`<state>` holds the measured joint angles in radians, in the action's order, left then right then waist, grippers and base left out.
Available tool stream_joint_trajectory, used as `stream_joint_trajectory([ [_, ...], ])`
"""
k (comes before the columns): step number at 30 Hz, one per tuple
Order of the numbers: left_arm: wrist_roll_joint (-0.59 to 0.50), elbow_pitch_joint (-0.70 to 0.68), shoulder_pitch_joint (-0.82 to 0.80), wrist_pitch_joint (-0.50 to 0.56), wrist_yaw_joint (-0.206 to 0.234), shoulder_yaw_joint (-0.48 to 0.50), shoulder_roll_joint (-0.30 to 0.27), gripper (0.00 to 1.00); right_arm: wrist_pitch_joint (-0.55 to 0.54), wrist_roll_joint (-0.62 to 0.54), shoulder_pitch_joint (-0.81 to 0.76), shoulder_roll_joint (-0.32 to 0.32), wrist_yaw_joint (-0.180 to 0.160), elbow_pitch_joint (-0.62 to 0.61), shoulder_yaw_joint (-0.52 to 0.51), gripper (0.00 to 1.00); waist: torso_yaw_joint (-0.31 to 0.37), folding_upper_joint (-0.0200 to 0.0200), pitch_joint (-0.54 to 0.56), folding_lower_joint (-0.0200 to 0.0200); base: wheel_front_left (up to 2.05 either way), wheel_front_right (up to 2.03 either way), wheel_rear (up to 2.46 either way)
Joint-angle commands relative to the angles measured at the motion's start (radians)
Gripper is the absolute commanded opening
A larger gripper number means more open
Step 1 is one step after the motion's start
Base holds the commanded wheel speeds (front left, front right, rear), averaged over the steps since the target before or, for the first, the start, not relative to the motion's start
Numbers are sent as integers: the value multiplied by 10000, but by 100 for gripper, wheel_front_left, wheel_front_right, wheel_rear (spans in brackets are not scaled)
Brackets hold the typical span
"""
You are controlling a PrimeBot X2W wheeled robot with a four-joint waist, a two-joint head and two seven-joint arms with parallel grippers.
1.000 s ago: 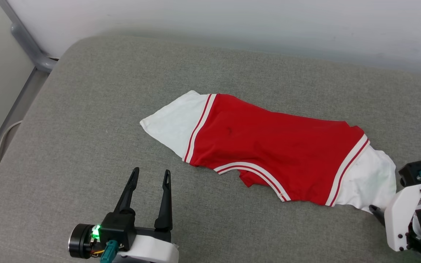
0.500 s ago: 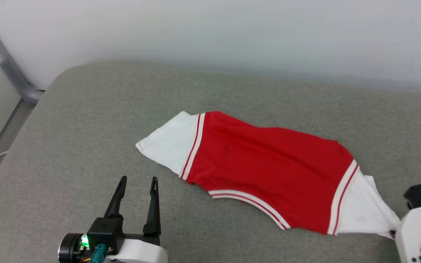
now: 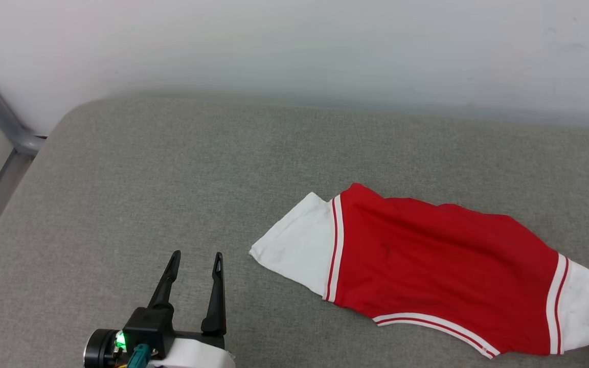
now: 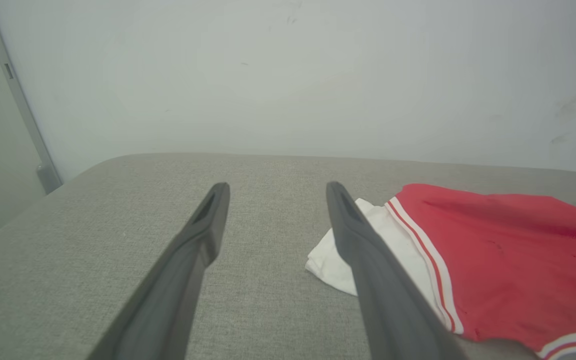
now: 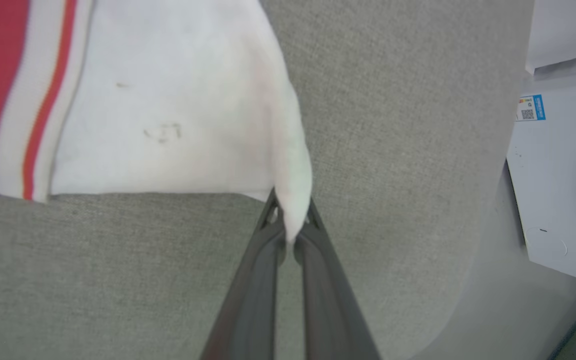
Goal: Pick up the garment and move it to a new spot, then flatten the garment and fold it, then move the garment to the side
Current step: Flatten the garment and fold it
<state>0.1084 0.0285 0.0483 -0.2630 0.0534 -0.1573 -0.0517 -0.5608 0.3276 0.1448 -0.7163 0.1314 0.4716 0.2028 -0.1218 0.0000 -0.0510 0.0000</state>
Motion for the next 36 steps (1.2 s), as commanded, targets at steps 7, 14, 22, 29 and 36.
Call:
stream_joint_trajectory([
  [7,-77,91,155,-26,-140,198,20,100,1900,-463,897,779,-15,510,-332,100,247,0,407,0,0,0,0],
  [14,65,-40,263,-26,-283,317,20,100,4341,-1025,696,1860,-14,-102,-1631,100,520,0,649,0,0,0,0],
  [22,259,34,174,-26,-427,103,19,100,5898,-918,-189,3409,-14,-1282,-2987,100,833,0,508,0,0,0,0],
  [29,0,505,-704,665,-883,-371,-179,100,5984,-1022,-607,3975,-14,-2540,-3494,100,1241,0,-164,0,0,0,0],
  [36,-102,592,-2106,5155,-722,-581,-360,100,5596,-733,-768,3899,-12,-3298,-3813,100,1501,0,-963,0,0,0,0],
])
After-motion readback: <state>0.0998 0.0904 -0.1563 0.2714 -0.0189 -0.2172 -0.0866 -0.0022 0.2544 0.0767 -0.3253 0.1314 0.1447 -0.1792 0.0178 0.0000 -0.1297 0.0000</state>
